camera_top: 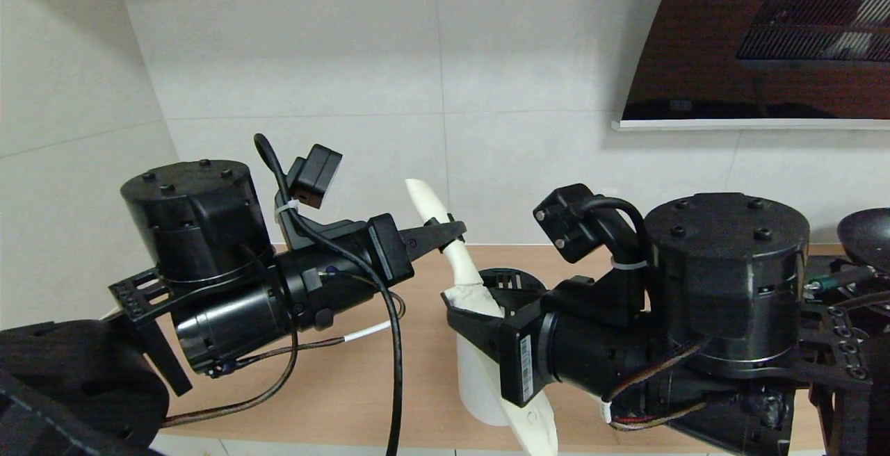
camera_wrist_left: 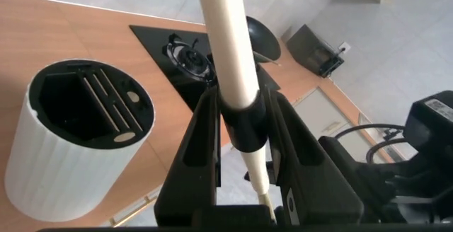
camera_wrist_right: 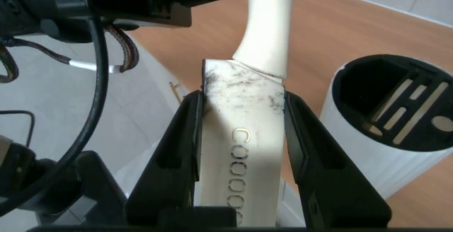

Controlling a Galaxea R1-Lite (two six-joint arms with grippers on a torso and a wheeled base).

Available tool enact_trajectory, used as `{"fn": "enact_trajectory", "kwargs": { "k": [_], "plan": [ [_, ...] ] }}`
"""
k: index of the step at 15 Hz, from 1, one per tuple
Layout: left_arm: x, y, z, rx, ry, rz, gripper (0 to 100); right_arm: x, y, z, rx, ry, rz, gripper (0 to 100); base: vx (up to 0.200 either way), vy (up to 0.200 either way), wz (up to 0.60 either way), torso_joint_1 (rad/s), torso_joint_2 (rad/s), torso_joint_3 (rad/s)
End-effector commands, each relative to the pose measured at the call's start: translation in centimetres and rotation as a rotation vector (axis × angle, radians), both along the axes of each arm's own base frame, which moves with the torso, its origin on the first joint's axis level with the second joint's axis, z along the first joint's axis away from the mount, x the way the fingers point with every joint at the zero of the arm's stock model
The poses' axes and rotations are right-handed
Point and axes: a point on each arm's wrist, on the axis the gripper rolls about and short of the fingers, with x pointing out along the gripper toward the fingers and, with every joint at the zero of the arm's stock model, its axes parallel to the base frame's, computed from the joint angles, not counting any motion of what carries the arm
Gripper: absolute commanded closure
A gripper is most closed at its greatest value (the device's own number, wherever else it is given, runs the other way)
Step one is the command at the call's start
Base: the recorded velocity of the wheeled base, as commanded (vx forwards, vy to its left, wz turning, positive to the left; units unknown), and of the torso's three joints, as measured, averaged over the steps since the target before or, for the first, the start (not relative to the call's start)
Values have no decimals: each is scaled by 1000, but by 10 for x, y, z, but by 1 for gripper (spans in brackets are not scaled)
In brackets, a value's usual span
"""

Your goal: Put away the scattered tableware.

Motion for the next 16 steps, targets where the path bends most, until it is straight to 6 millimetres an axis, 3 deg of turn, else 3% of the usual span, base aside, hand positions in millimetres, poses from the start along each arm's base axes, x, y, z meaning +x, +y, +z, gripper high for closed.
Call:
{"fn": "enact_trajectory", "kwargs": {
  "k": [1, 7, 11, 13, 16],
  "plan": [
    [0, 0, 1, -3, -5, 0, 100, 0, 1, 0, -1, 2, -2, 0, 0, 0, 0, 0, 0, 0],
    [-7, 0, 15, -7, -42, -1, 100, -2, -7, 9, 33, -6, -17, 0, 0, 0, 0, 0, 0, 0],
    [-3, 0, 32, 44, -65, 128, 100, -1, -52, 38, 94, -59, -93, 0, 0, 0, 0, 0, 0, 0],
    [8, -3, 54, 121, -101, 282, 100, 1, -87, 55, 94, -78, -143, 0, 0, 0, 0, 0, 0, 0],
    [28, -13, 67, 243, -222, 406, 100, 6, -107, 62, 109, -93, -180, 0, 0, 0, 0, 0, 0, 0]
  ]
}}
